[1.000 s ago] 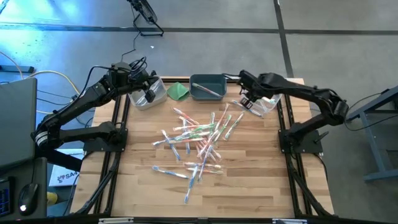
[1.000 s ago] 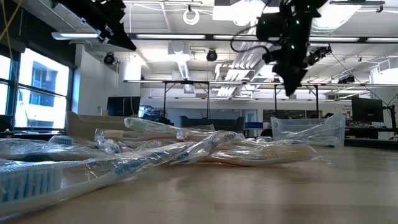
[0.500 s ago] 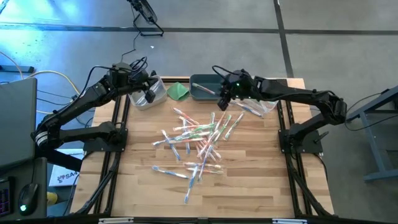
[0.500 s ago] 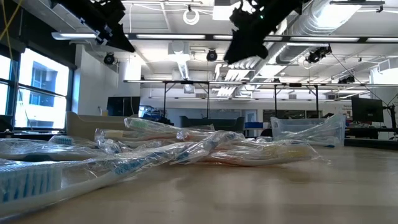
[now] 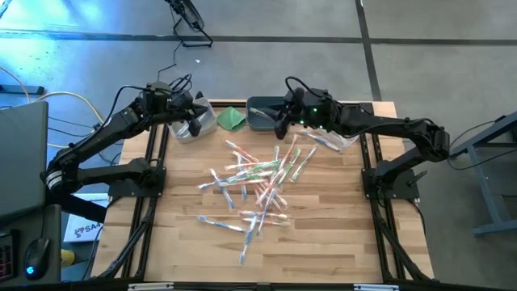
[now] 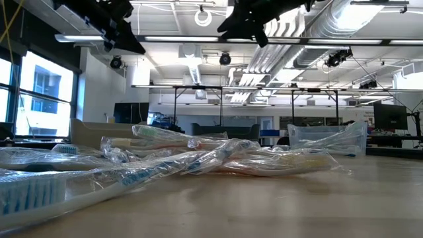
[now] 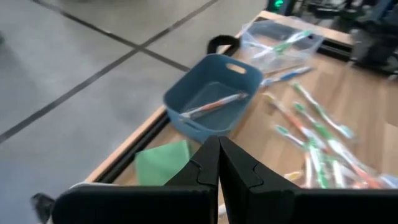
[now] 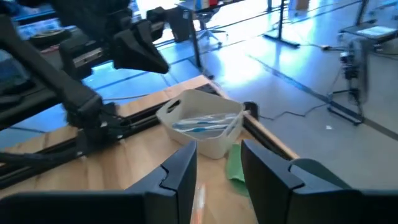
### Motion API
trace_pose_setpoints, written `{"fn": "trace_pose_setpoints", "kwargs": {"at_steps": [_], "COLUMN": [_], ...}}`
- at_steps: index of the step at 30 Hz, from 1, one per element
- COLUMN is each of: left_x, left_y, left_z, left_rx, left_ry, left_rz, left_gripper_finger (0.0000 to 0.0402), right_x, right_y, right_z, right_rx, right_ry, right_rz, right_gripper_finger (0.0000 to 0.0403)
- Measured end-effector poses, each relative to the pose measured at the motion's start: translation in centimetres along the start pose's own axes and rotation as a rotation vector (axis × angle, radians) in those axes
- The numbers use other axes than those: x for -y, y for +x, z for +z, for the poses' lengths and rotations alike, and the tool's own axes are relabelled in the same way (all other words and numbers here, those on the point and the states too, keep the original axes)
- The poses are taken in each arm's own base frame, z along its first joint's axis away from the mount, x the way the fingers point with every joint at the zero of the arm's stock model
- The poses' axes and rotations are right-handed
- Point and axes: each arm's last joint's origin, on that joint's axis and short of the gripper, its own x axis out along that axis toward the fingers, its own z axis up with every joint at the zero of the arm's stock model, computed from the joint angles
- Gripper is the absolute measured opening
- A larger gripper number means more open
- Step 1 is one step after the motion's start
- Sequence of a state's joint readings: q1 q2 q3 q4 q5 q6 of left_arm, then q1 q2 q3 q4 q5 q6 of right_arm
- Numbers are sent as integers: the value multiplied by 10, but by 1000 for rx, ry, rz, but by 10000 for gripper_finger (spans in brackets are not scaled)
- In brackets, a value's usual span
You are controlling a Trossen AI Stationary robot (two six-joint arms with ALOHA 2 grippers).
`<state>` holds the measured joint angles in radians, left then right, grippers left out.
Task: Pick & Place Toothbrushes
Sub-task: Put the blue toothbrush into the gray bin
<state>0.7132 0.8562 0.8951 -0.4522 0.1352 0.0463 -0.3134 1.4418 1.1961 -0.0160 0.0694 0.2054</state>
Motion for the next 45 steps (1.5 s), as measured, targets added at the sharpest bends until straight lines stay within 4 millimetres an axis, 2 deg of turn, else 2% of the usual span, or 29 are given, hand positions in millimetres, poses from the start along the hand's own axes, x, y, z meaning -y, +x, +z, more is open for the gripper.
{"fn": "trace_pose_setpoints", "kwargs": {"at_steps": [5, 9, 20, 25, 32, 38, 45], "left_x": [1, 1, 0, 0, 0, -1, -1], "left_y": [0, 0, 5, 8, 10, 14, 16], "left_z": [0, 0, 9, 8, 6, 5, 3], "left_rx": [2, 2, 87, 68, 48, 32, 10], "left_ry": [0, 1, 94, 90, 76, 49, 10], "left_rz": [-33, -32, -24, -27, -38, -39, -44], "left_gripper_finger": [0, 0, 0, 0, 0, 0, 0], "right_x": [-2, -5, -28, -34, -29, -25, -13], "right_y": [0, 0, -4, -8, -30, -58, -82], "right_z": [-1, -1, -11, -13, -13, -5, -29], "right_rx": [-9, 6, -39, -49, -147, -117, -57], "right_ry": [-24, -15, -16, -49, -70, -91, -70], "right_rz": [43, -31, -25, -59, -79, -64, -64], "right_gripper_finger": [119, 112, 36, 11, 5, 5, 5]}}
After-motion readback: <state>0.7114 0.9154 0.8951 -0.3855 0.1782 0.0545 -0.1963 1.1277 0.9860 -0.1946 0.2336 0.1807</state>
